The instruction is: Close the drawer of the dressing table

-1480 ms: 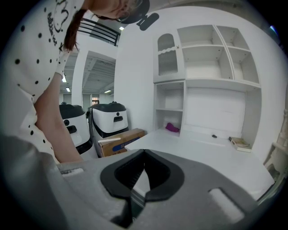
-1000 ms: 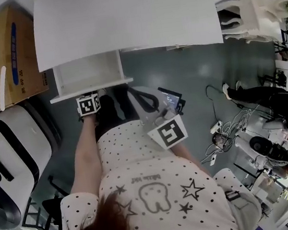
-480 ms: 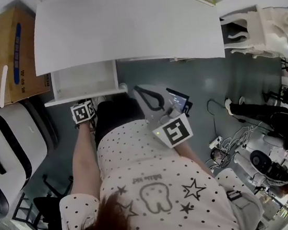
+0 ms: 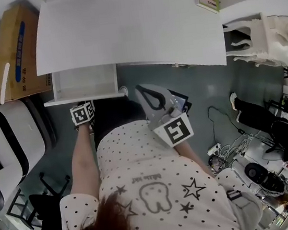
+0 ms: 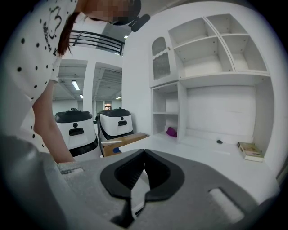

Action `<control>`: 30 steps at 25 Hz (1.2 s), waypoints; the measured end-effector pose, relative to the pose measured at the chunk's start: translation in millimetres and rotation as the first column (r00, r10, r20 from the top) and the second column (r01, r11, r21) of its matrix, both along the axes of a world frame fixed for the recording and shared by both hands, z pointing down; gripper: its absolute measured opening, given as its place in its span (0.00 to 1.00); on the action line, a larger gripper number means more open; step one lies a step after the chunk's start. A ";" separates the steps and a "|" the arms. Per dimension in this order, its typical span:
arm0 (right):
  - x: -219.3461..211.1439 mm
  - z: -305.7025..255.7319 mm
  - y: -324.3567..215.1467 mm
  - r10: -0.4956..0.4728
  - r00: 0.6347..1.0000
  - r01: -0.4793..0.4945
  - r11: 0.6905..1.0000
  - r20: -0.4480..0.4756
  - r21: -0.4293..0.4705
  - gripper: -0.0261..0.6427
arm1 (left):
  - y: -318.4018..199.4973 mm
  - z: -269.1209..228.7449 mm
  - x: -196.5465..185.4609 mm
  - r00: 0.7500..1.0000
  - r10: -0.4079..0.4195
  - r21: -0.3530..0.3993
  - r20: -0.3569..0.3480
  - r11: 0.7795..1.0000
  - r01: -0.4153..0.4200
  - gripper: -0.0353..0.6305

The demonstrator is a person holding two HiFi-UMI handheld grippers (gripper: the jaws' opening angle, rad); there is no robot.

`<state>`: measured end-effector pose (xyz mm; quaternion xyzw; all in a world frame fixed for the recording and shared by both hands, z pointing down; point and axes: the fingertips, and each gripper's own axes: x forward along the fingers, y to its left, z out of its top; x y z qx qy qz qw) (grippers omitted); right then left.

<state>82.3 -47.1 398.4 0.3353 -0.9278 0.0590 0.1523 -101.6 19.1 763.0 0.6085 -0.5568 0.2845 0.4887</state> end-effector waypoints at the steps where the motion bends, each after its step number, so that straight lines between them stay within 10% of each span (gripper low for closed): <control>1: -1.6 0.7 -1.4 -0.003 1.000 0.003 1.000 0.000 0.001 0.03 | -0.3 0.2 -0.1 1.000 0.007 0.000 0.002 1.000 -0.007 0.19; 30: -4.0 -3.4 -35.6 0.062 0.998 -0.061 0.998 -0.025 0.032 0.03 | -25.4 1.0 0.1 0.996 0.087 -0.036 -0.025 0.995 -0.088 0.19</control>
